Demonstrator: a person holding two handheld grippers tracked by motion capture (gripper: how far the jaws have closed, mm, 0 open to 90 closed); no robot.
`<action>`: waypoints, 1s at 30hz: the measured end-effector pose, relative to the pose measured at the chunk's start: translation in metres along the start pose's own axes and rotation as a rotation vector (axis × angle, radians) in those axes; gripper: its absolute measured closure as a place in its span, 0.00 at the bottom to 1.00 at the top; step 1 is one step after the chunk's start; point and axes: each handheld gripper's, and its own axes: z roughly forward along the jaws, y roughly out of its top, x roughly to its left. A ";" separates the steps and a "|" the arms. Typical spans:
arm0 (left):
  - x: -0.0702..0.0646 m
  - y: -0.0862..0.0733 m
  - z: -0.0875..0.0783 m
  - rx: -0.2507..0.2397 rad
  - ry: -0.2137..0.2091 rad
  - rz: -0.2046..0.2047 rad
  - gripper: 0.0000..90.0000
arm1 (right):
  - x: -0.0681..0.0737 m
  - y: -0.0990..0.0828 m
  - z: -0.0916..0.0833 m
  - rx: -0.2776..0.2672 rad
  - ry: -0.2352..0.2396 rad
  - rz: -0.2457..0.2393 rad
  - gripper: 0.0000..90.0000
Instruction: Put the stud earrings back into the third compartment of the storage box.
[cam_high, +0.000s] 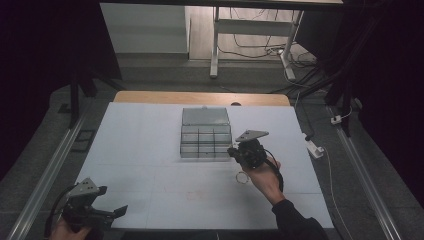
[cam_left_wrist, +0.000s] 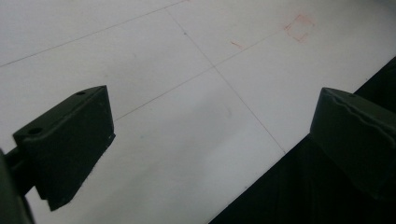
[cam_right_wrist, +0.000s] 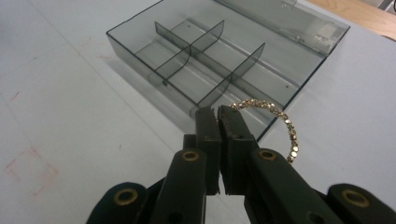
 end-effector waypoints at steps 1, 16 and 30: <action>0.000 0.000 0.000 0.000 0.000 0.000 0.00 | -0.001 0.001 0.002 -0.005 0.001 0.003 0.97; 0.001 0.001 0.000 0.004 -0.007 -0.001 0.00 | -0.013 0.022 0.028 -0.006 -0.017 0.005 0.97; 0.002 0.001 0.001 0.006 -0.011 -0.002 0.00 | -0.025 0.037 0.053 -0.007 -0.031 0.009 0.97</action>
